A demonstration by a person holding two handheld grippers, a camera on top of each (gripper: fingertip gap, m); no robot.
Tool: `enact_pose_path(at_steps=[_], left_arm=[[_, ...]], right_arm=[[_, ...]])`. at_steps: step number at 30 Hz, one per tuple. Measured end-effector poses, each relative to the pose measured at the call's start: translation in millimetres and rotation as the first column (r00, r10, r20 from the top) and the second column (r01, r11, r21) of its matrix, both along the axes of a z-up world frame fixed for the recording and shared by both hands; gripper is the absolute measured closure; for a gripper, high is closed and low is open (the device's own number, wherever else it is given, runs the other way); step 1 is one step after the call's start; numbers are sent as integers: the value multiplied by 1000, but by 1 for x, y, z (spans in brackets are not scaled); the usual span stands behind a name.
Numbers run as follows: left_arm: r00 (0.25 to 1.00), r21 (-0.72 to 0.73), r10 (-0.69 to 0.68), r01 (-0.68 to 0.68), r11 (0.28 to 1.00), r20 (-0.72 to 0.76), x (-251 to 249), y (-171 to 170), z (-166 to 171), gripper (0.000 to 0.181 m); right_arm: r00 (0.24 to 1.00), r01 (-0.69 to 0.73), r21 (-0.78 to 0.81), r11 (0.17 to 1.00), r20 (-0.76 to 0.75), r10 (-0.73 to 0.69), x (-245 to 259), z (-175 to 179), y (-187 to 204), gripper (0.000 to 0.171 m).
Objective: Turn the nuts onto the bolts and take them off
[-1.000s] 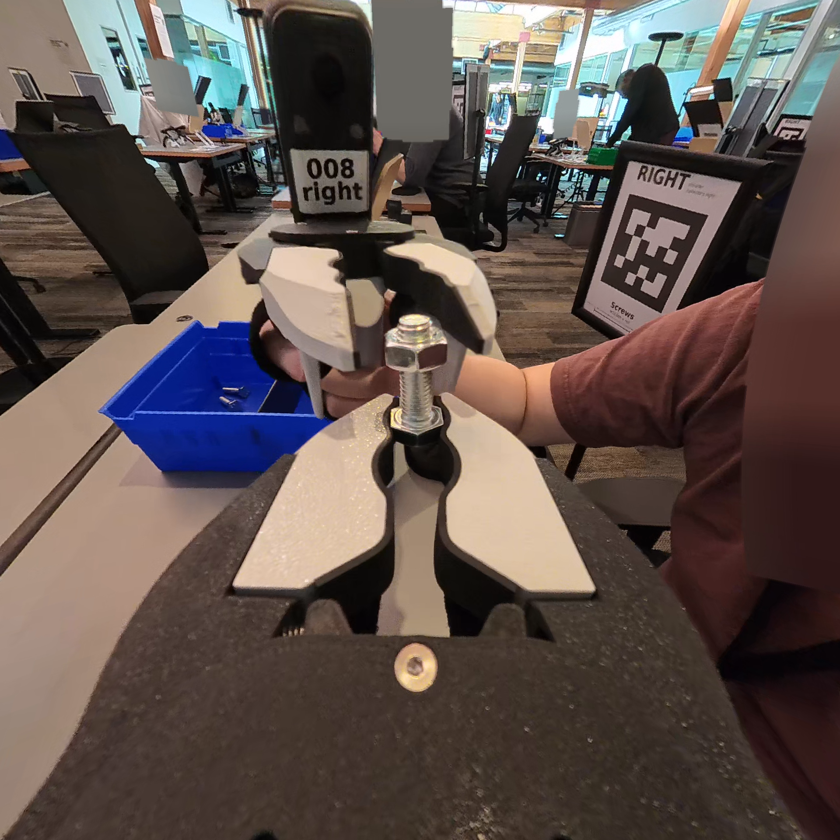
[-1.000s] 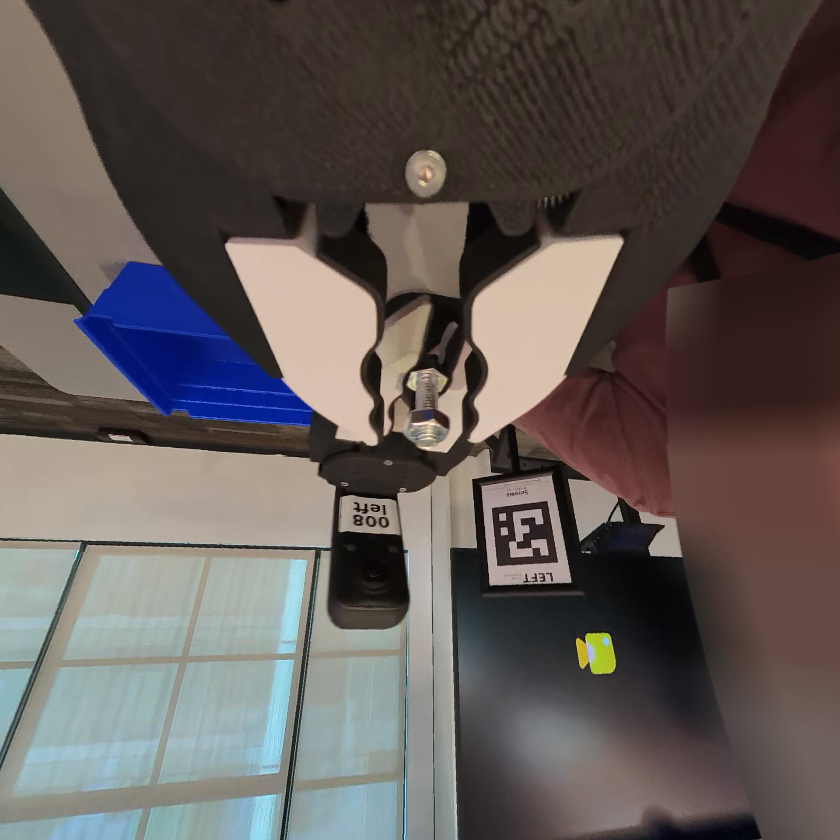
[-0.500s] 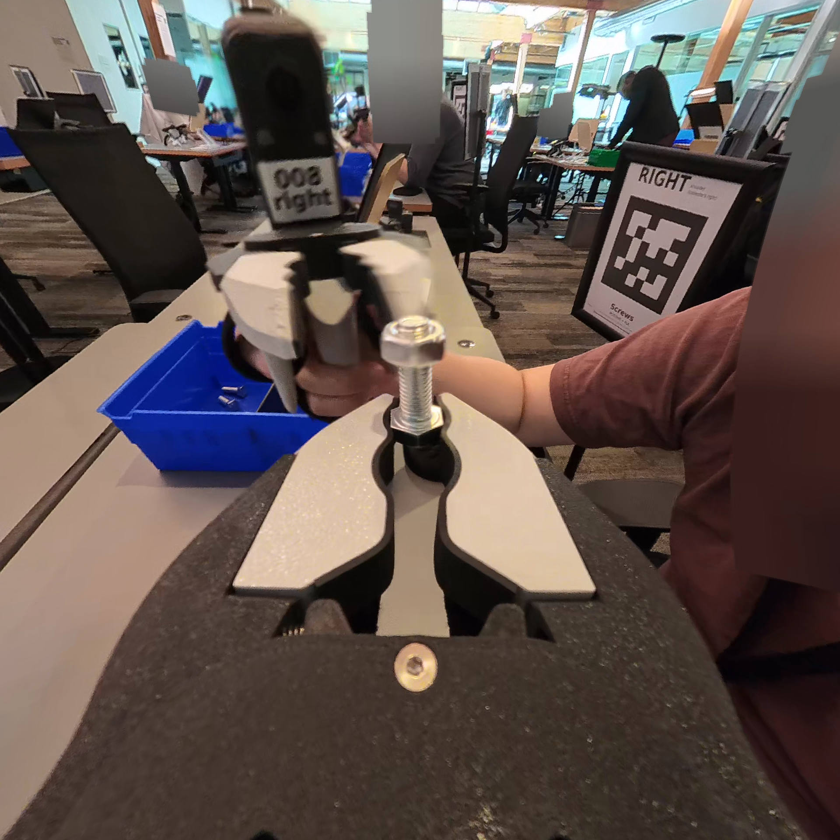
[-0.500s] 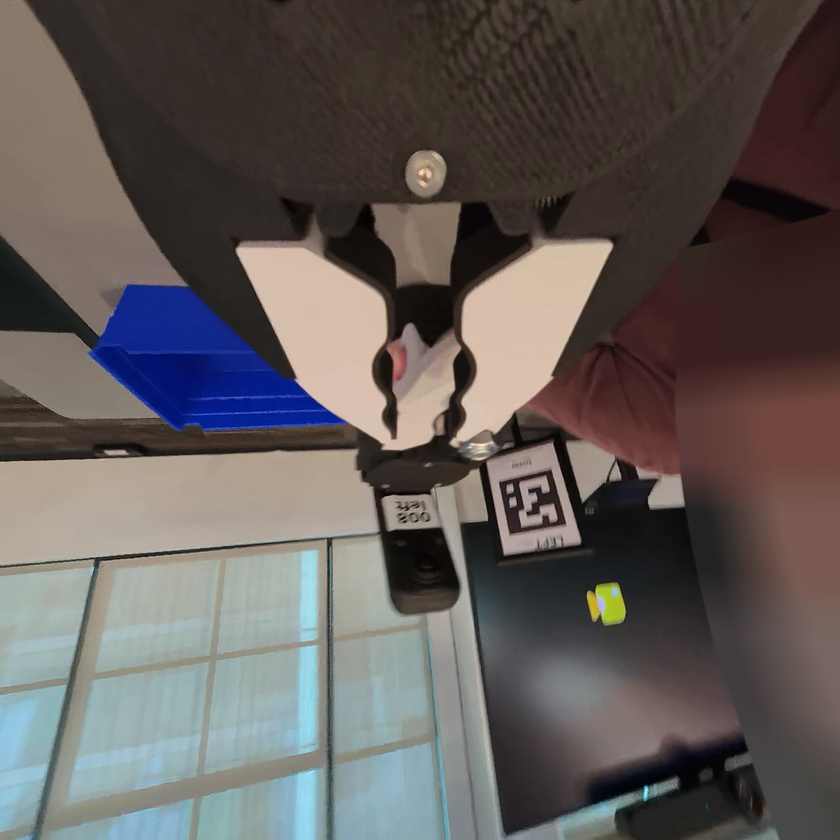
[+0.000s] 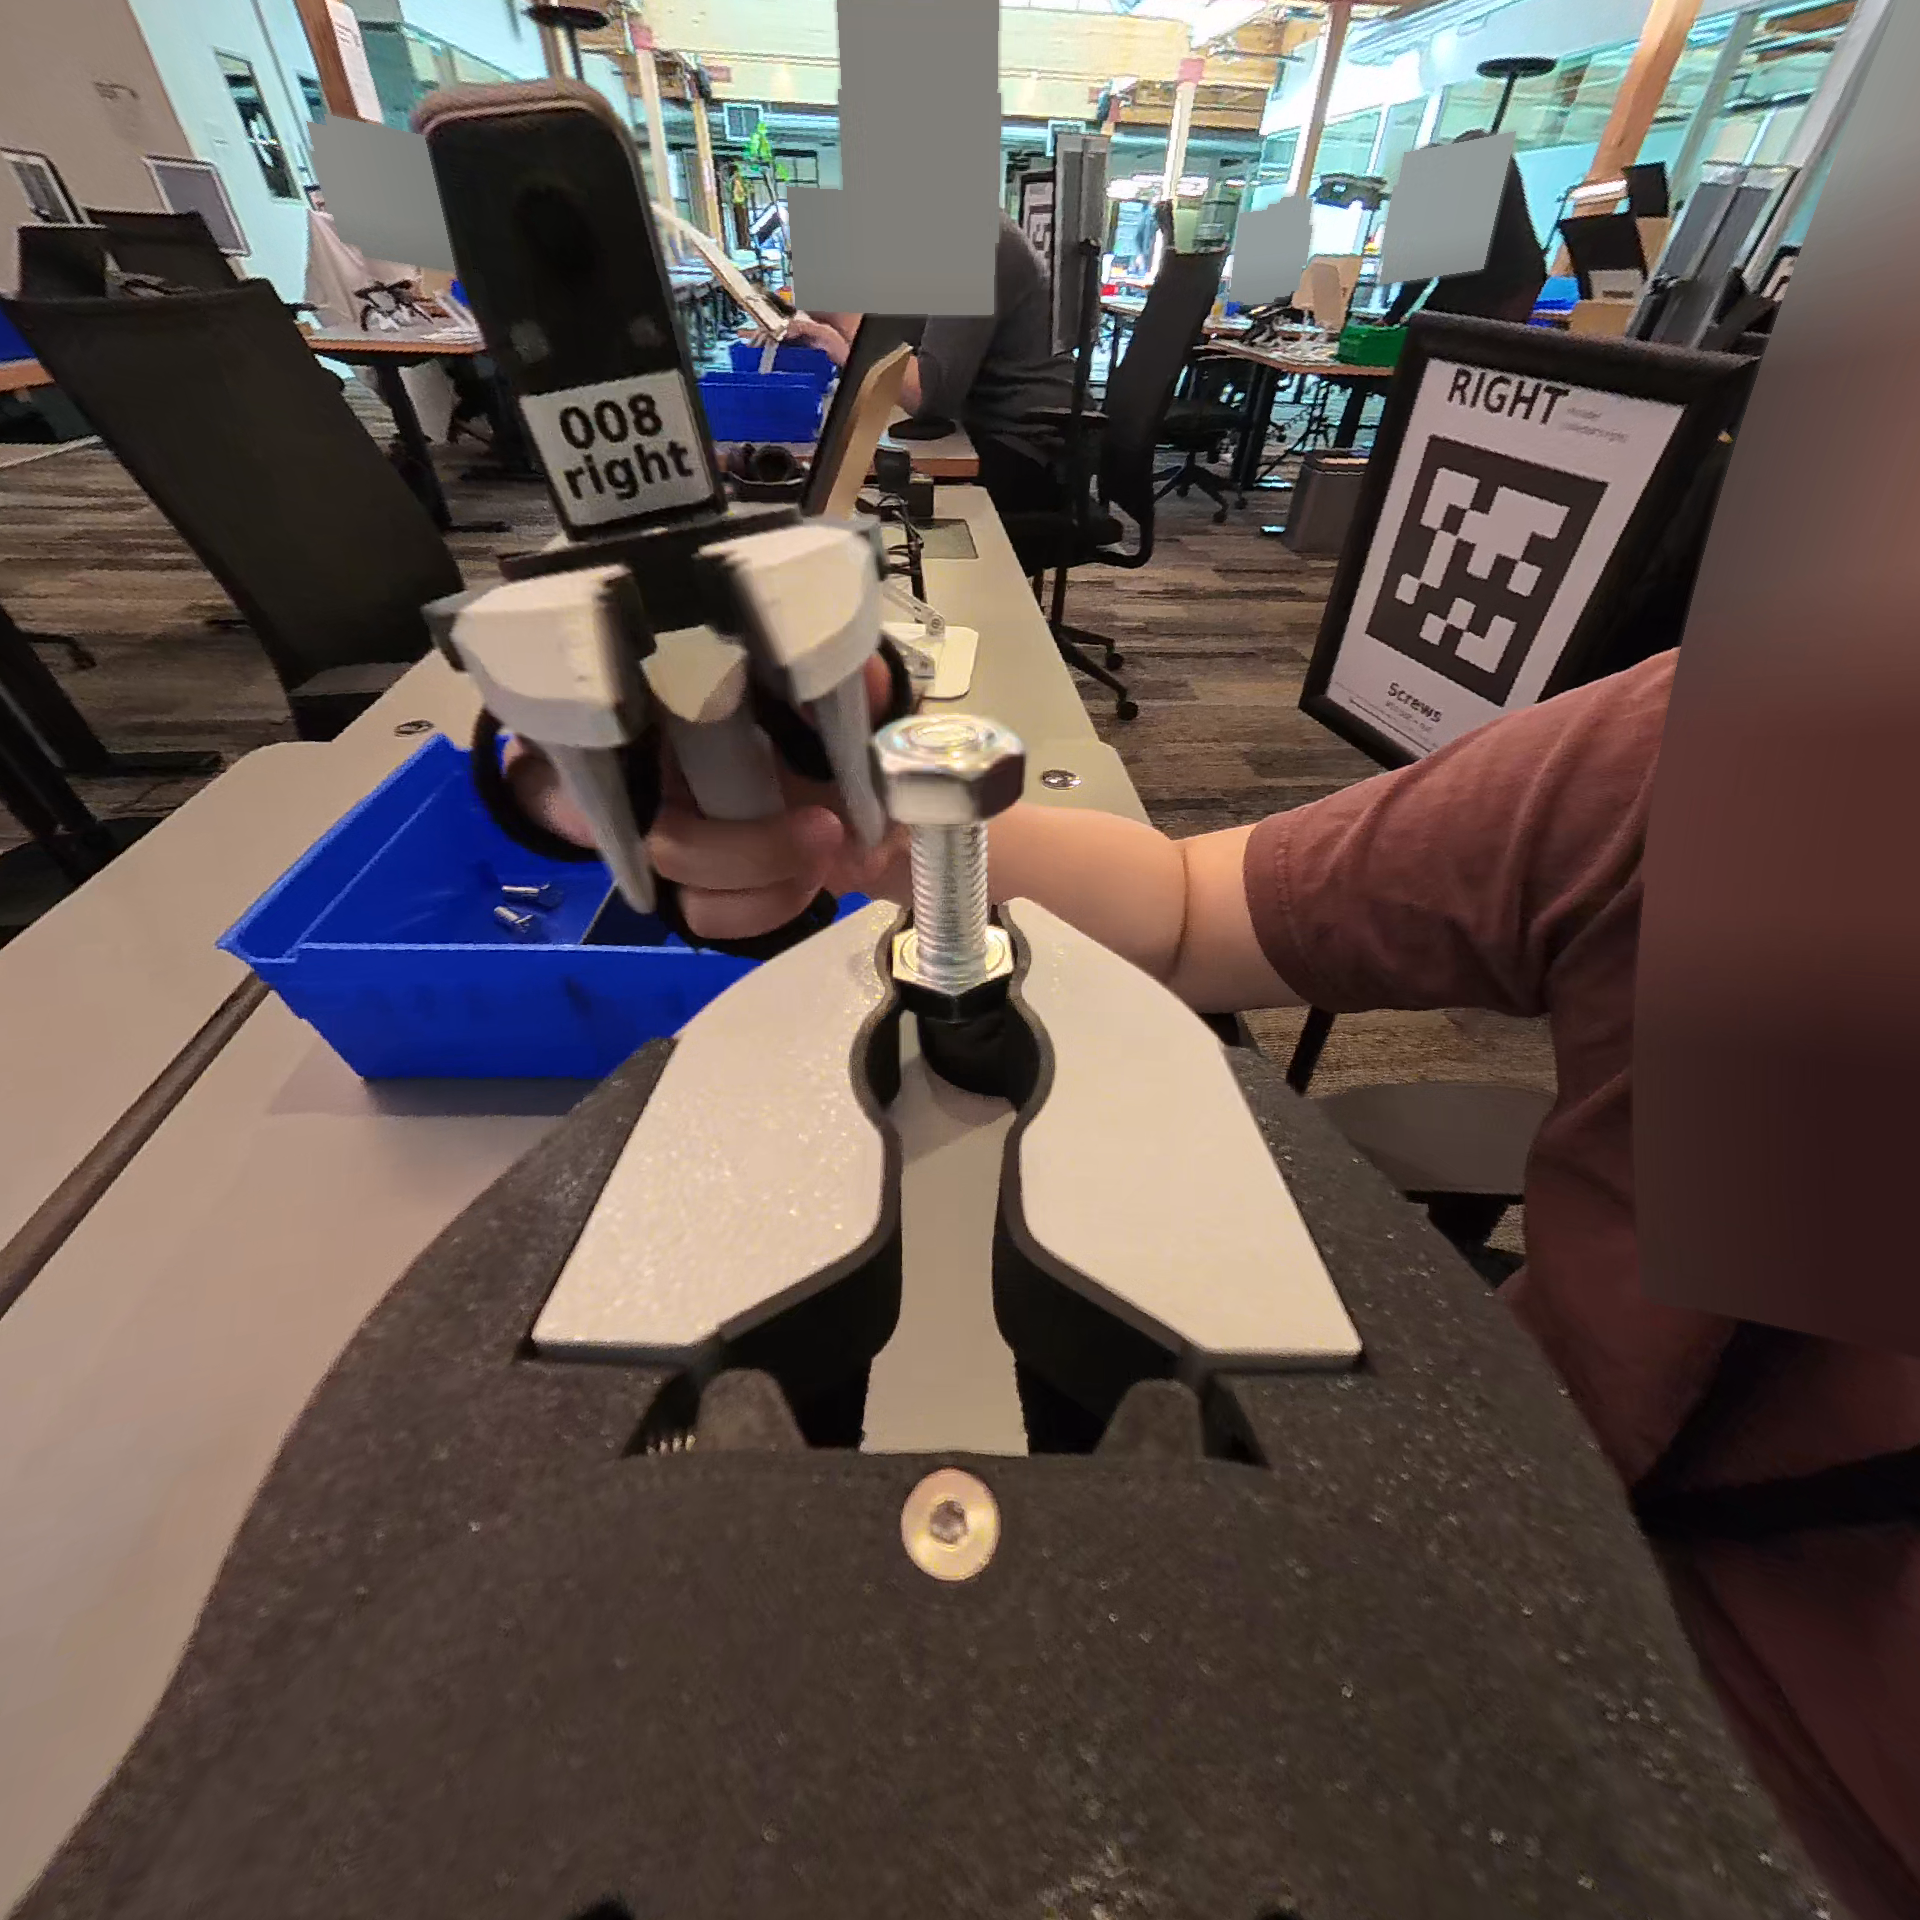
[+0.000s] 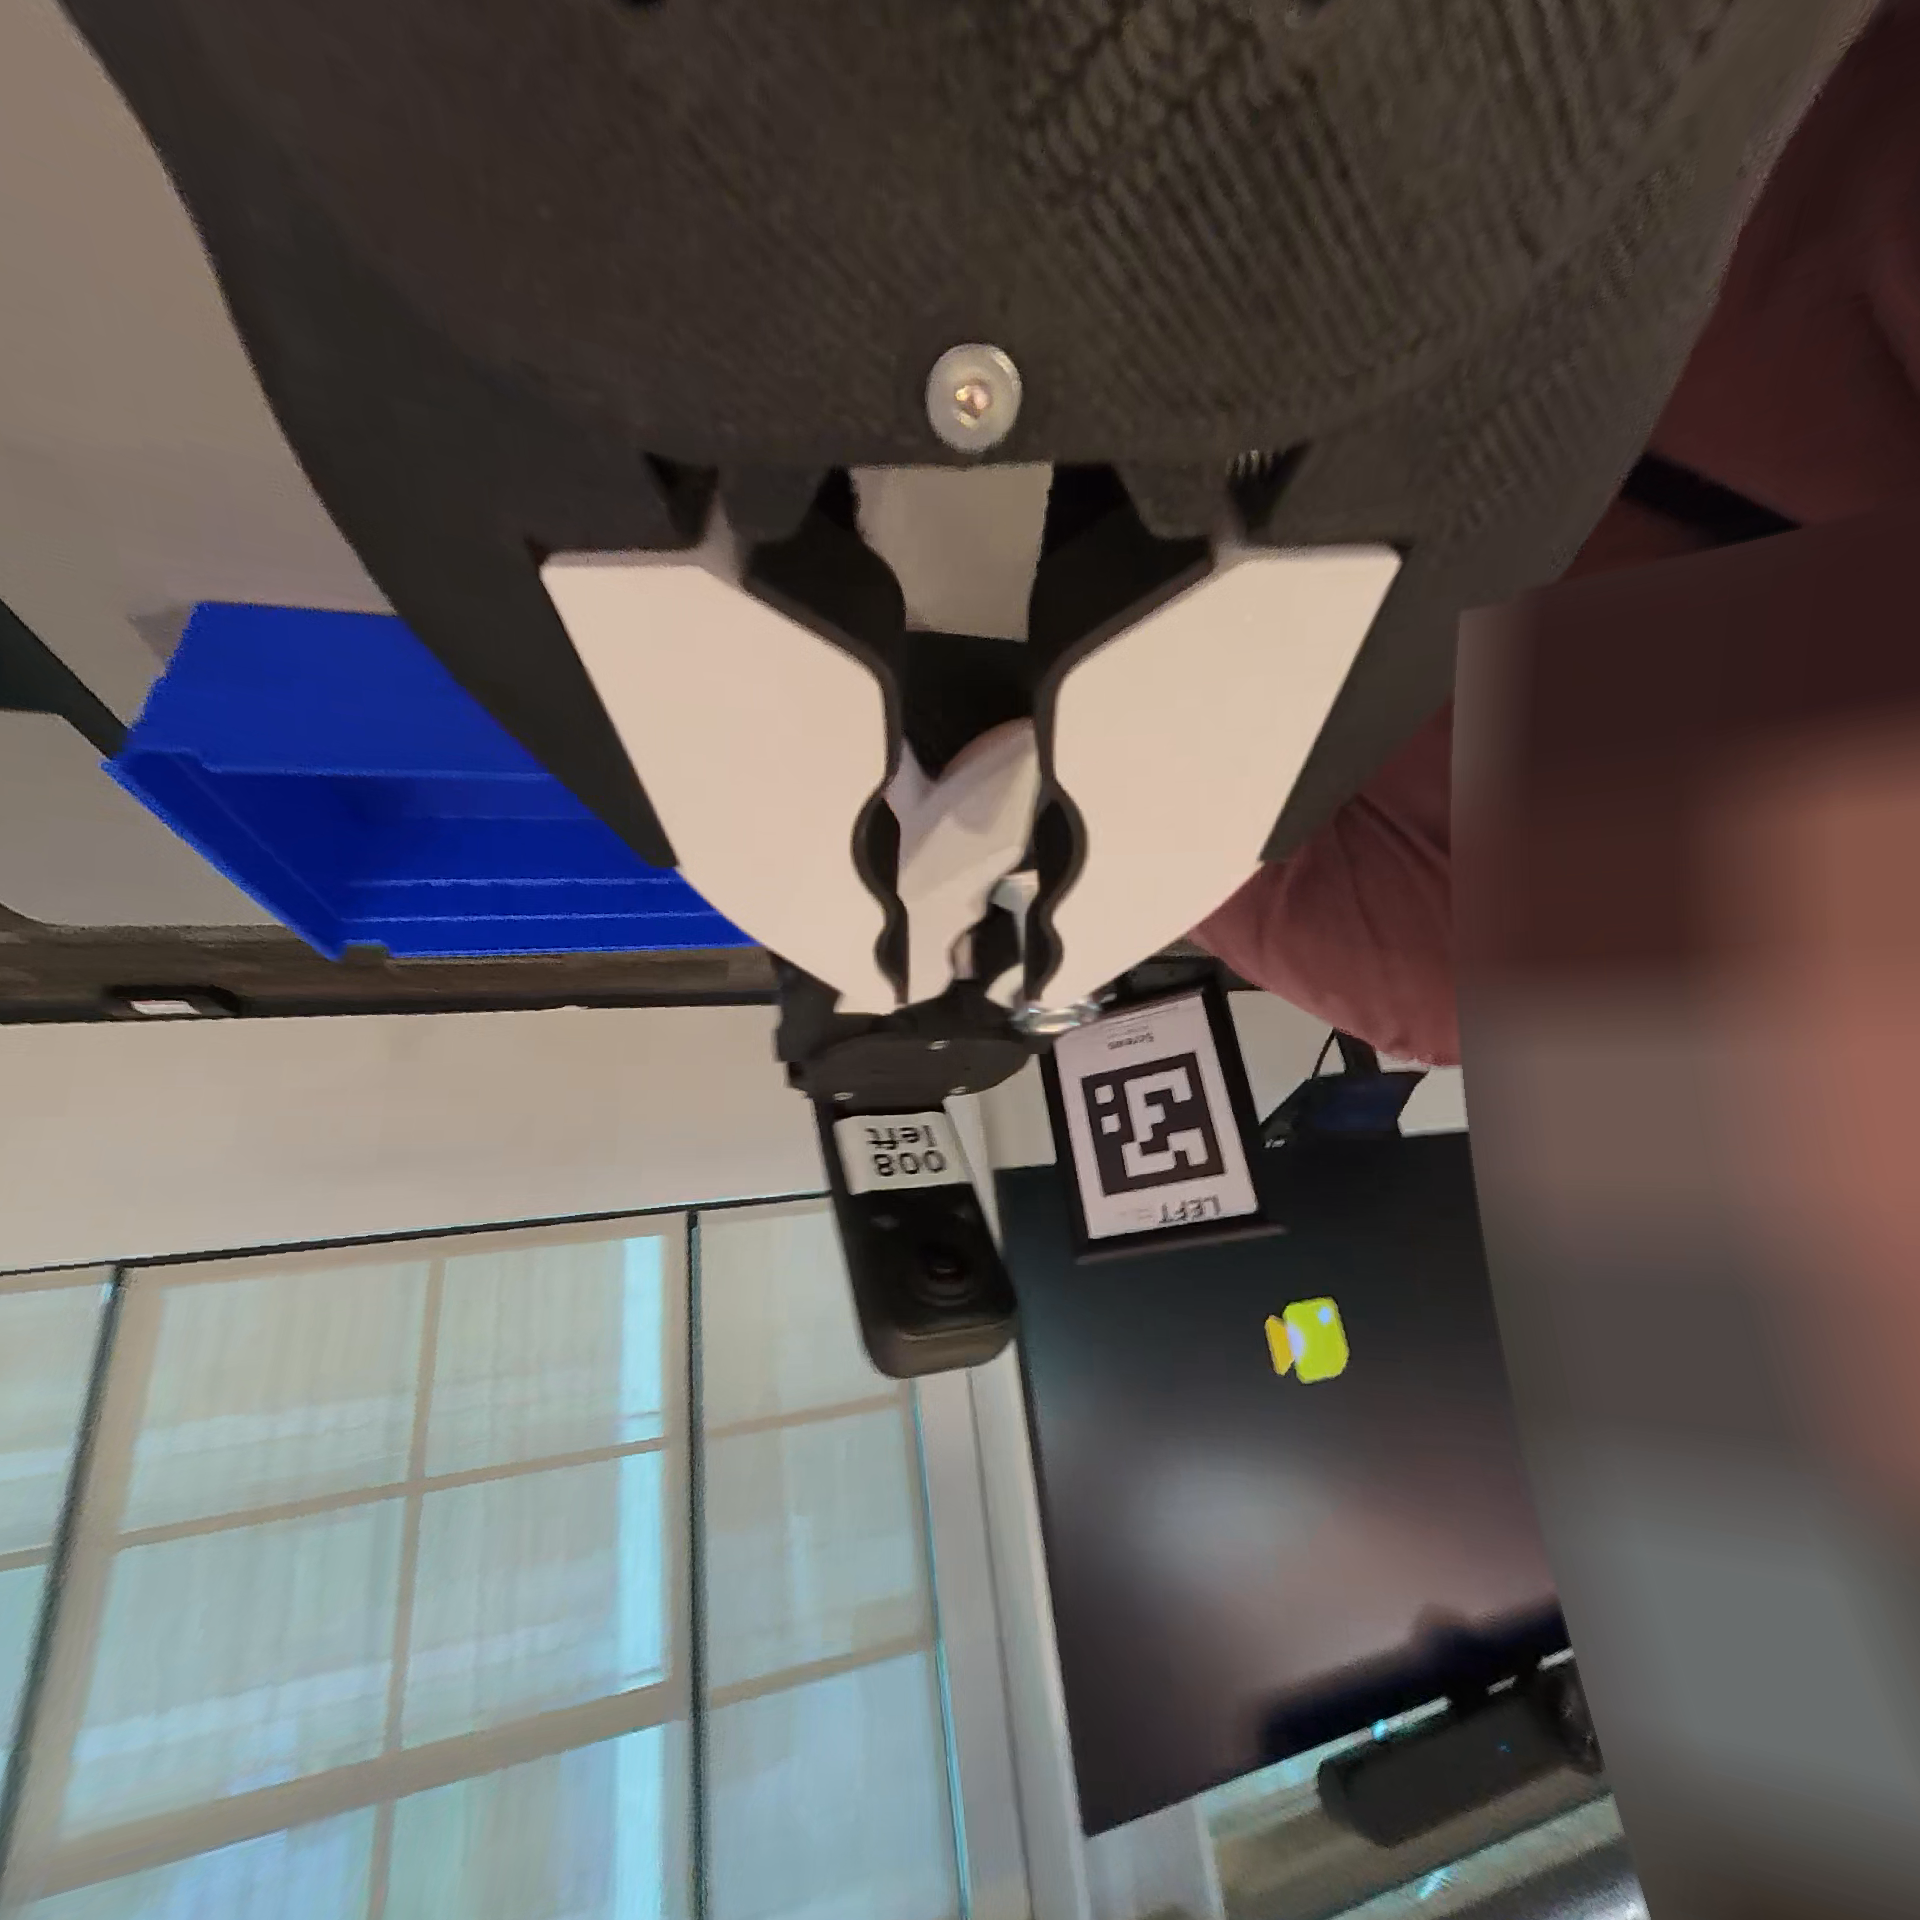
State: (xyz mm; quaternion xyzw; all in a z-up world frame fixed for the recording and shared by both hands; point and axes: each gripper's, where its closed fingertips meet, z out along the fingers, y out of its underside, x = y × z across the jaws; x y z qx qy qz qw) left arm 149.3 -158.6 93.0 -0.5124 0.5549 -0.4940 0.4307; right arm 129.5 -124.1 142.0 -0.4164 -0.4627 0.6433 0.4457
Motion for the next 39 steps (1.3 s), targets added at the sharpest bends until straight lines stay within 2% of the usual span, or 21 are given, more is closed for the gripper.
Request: enact_pose_path(at_steps=[3,5,7,8,11,16,19,22,28,31,35,39], left_arm=[[1000,9,7,-7,1000,-12,0,2,-2,167],[1000,-5,-3,3,1000,-13,1,1,-4,167],[1000,-4,-1,1,1000,-15,2,0,-4,167],[1000,-3,8,-8,1000,-14,2,2,-4,167],[1000,-6,-4,4,1000,-3,-1,-1,1,167],[1000,0,3,-3,1000,-15,1,2,-3,167],[1000,-7,-5,5,1000,-18,2,0,-5,167],[1000,-9,-6,6,1000,-8,1,-1,-2,167],[1000,-1,-1,1,1000,-19,1,0,-4,167],[1000,-3,-10,10,1000,-26,3,-2,-6,167],[1000,-12,-11,11,1000,-13,1,-2,-2,167],[1000,4,1,-1,1000,-17,-1,0,-1,167]], right_arm=[[998,-10,103,995,57,4,-13,-5,-21,142],[997,10,129,992,69,-19,-19,-7,-24,143],[998,9,99,995,60,-15,-14,-7,-16,141],[999,18,62,998,47,-21,-9,-7,-8,148],[1000,8,-1,1000,-5,-8,2,0,3,150],[999,-28,100,995,45,24,-13,-2,-26,142],[998,3,93,996,56,-9,-14,-6,-18,139],[1000,12,13,1000,15,-12,-4,-3,-1,148],[998,-52,93,994,45,48,-13,-2,-29,140],[999,-6,100,995,46,1,-16,-6,-20,139],[1000,-5,14,1000,5,5,-3,-2,-3,146],[999,-30,86,996,28,28,-9,-1,-21,142]])
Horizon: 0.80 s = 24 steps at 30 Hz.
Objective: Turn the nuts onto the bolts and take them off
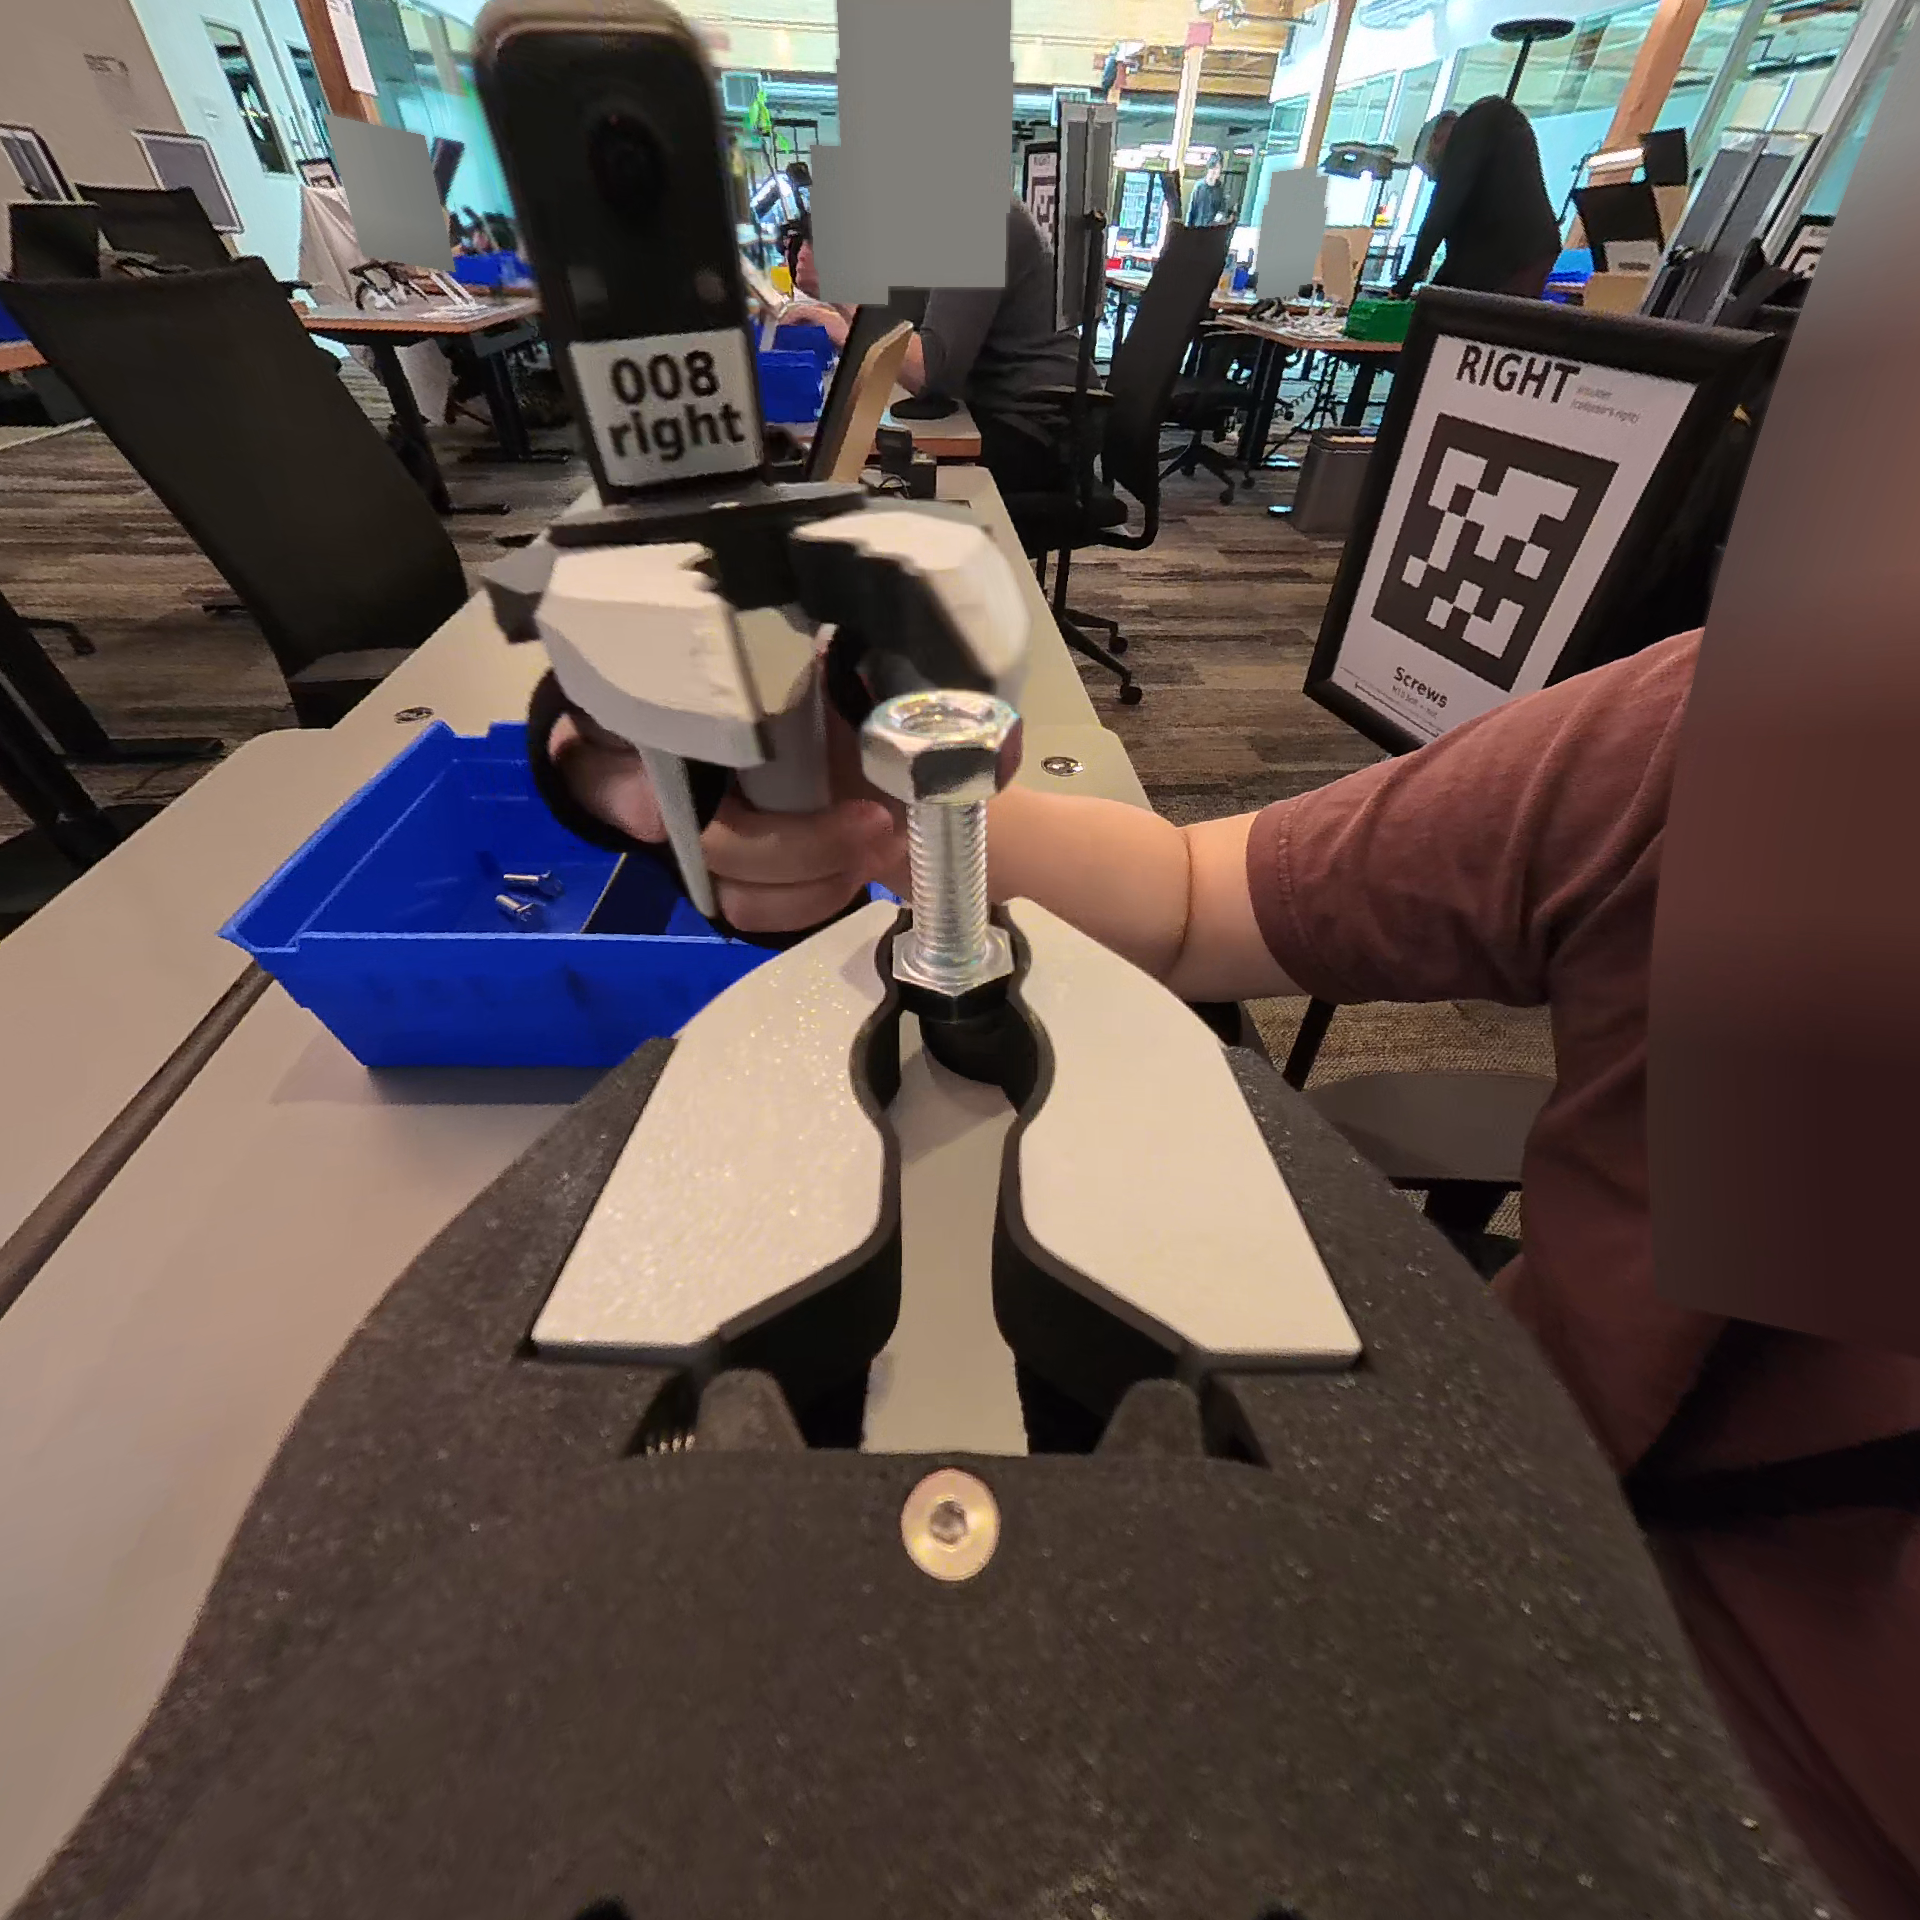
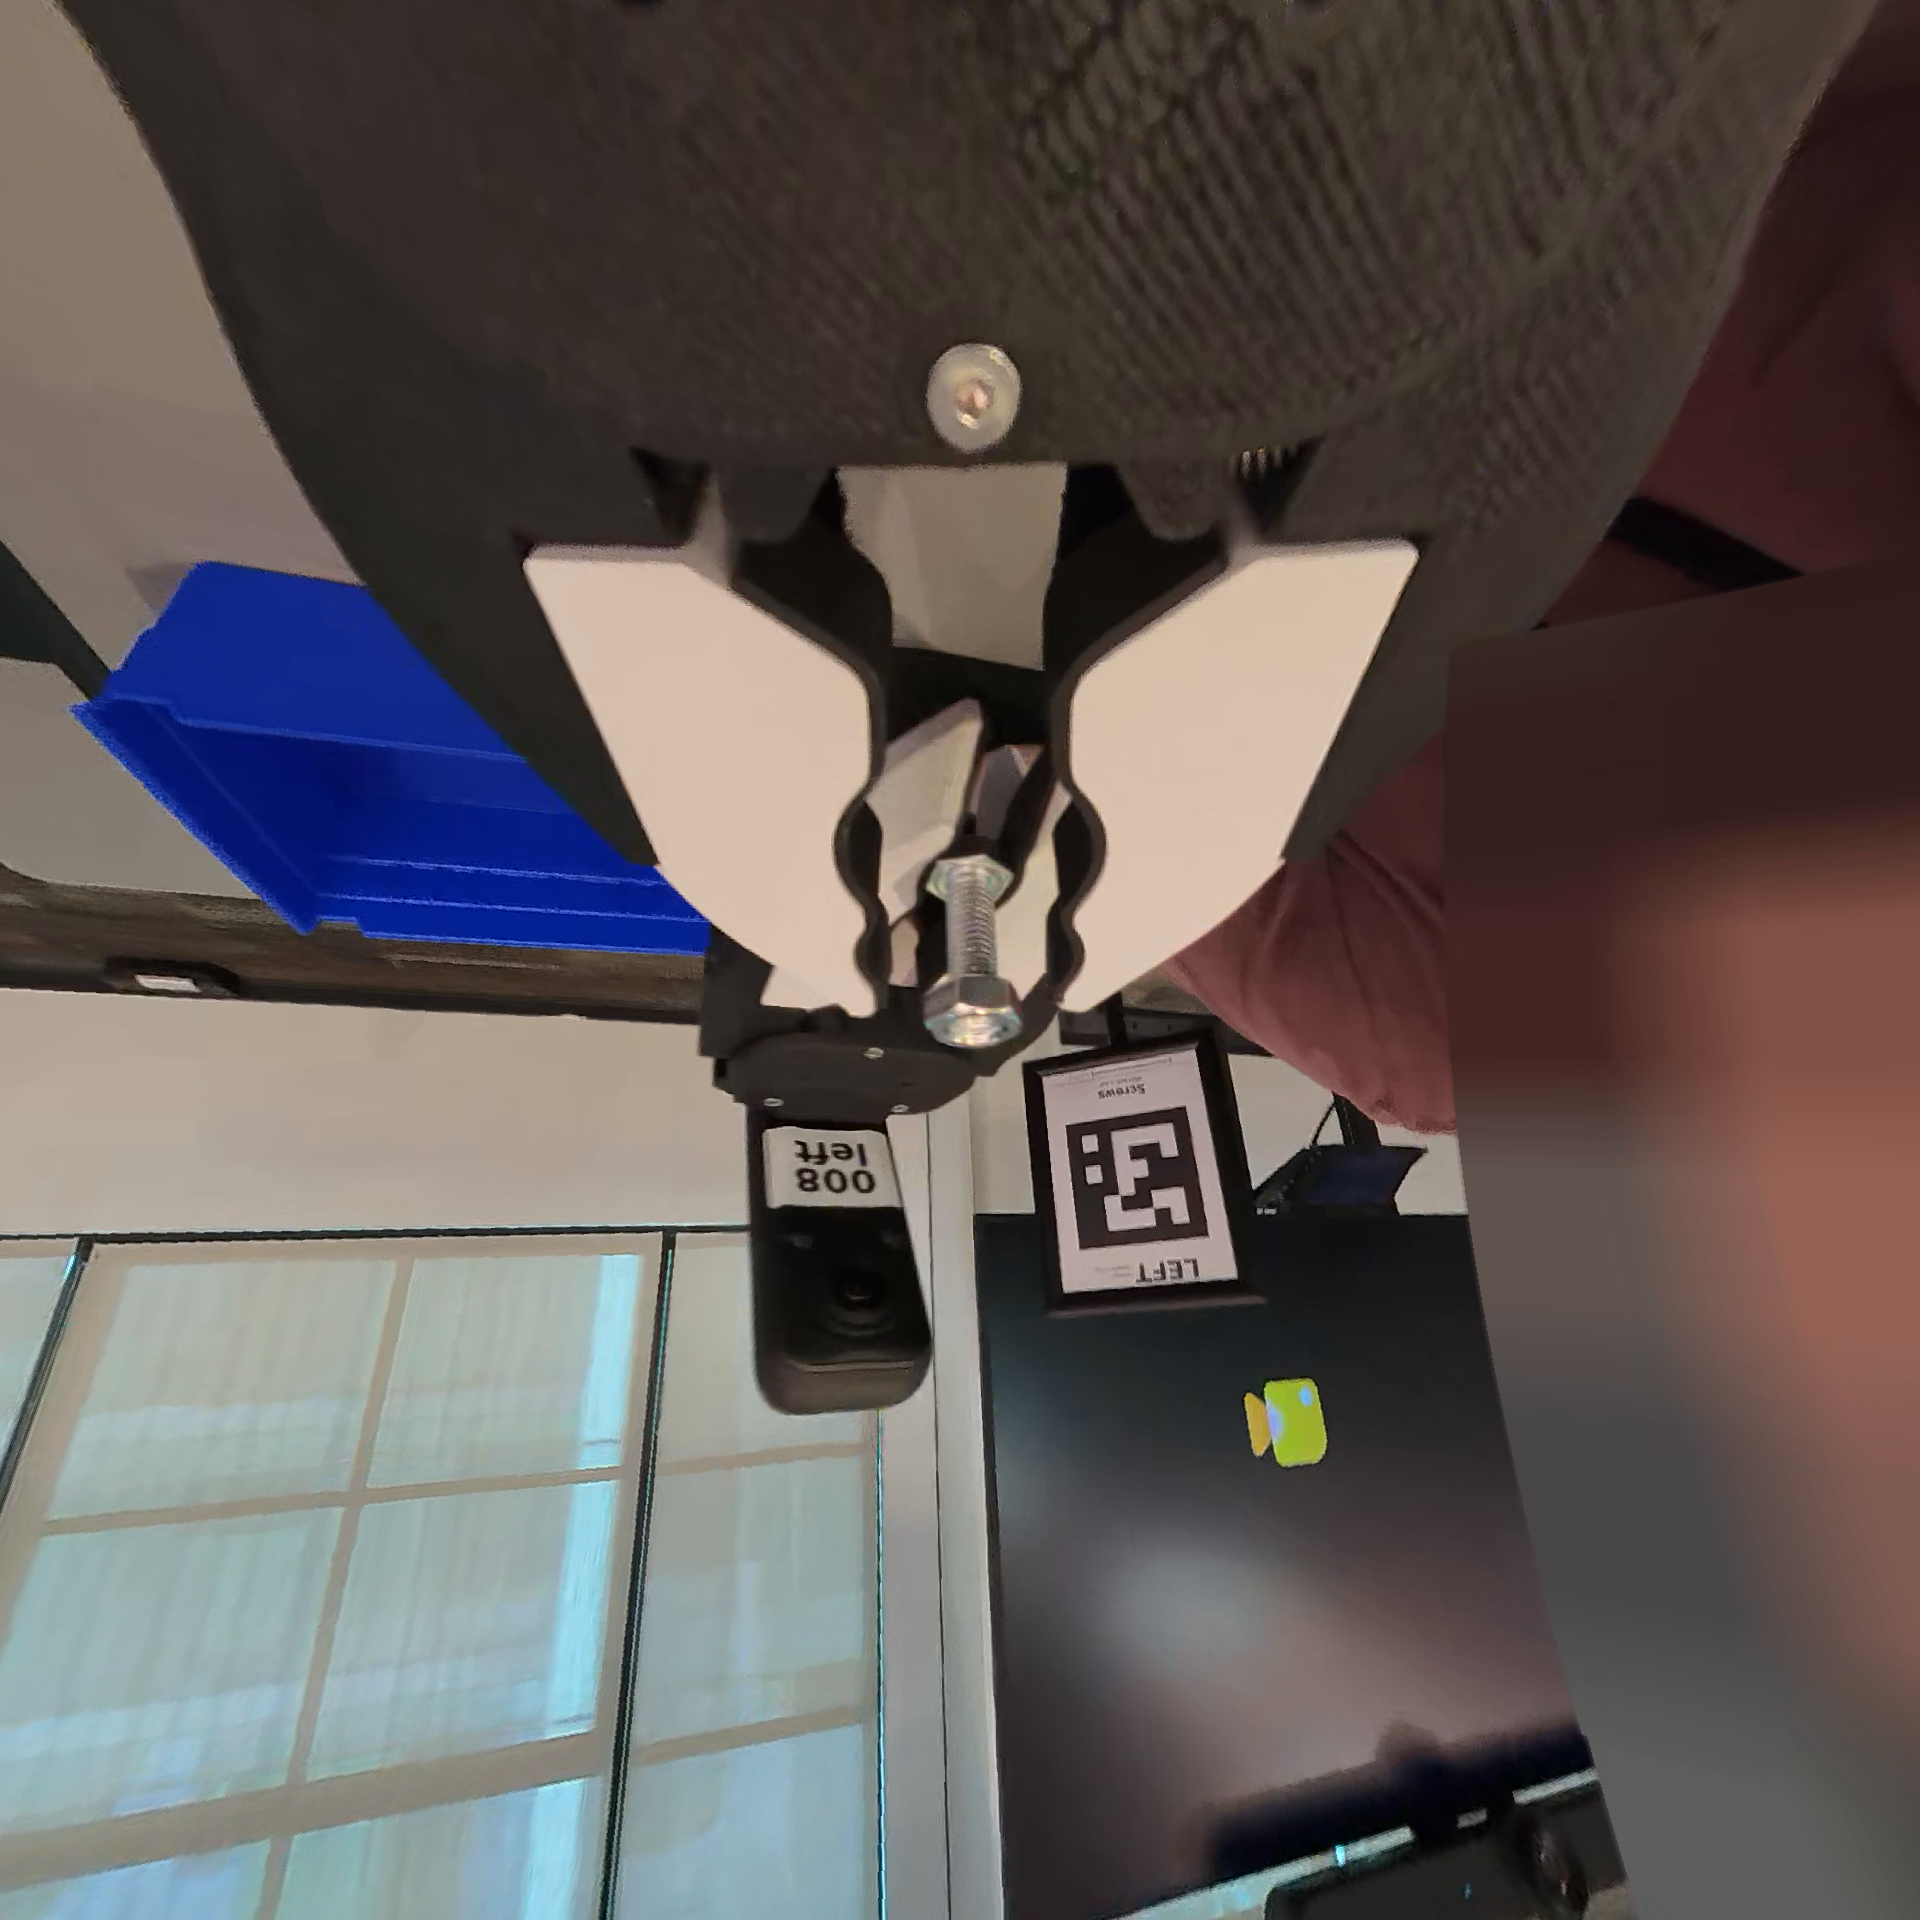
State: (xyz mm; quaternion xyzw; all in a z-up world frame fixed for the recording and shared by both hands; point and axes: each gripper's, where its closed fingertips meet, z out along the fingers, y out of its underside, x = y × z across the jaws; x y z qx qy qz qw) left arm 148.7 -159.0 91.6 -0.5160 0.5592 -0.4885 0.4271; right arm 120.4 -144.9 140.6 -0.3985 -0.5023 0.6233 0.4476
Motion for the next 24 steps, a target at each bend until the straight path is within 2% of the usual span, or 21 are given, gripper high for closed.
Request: enact_pose_path(at_steps=[5,8,13,16,21,24], left_arm=[[1000,0,-9,9,1000,-8,3,-3,-3,167],[1000,-11,-15,15,1000,3,2,-3,0,167],[1000,1,-5,5,1000,-1,2,-2,0,167],[1000,-4,-13,13,1000,-6,3,-3,-2,167],[1000,-19,-14,14,1000,6,1,-3,1,167],[1000,-3,-9,9,1000,-3,1,-2,0,167]], right_arm=[[1000,15,-19,1000,-1,-15,-3,-1,2,139],[999,42,-66,997,-20,-44,6,1,18,148],[1000,2,8,1000,14,-2,-3,1,-6,140],[999,39,38,998,26,-40,-8,-3,-4,143],[999,28,-59,998,-15,-28,5,1,14,149],[1000,7,-25,1000,-8,-7,1,2,3,144]])
